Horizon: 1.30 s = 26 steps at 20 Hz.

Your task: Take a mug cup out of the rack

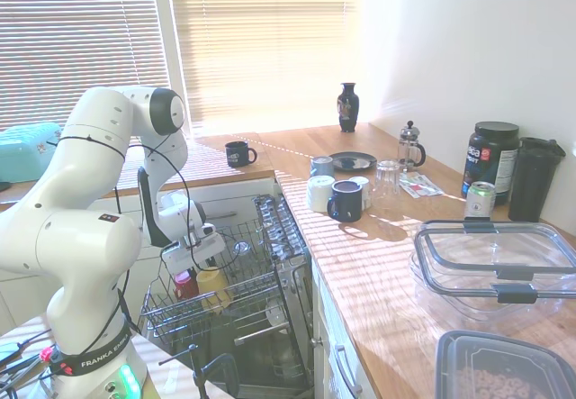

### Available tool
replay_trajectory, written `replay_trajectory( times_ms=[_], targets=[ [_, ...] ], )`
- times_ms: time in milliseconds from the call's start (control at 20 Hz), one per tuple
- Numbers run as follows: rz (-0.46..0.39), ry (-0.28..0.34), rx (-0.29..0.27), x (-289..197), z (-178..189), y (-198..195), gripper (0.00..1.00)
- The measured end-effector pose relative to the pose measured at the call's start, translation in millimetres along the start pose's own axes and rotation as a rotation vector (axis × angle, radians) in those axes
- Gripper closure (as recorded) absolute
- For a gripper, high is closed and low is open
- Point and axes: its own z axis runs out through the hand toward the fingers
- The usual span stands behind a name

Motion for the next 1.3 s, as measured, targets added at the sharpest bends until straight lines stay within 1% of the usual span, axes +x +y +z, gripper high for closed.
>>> replay_trajectory(
  times_ms=[400,650,1000,1150,1300],
  targets=[
    [0.009,-0.019,0.017,7.3,3.1,-5.4,1.0],
    [0.009,-0.028,0.01,11.2,2.0,-6.8,1.0],
    [0.005,-0.022,-0.038,16.9,-9.2,-4.7,1.0],
    [0.003,-0.019,-0.072,18.0,-26.7,-3.4,1.0],
    [0.009,-0.018,-0.109,20.3,-51.9,1.1,1.0]
  ],
)
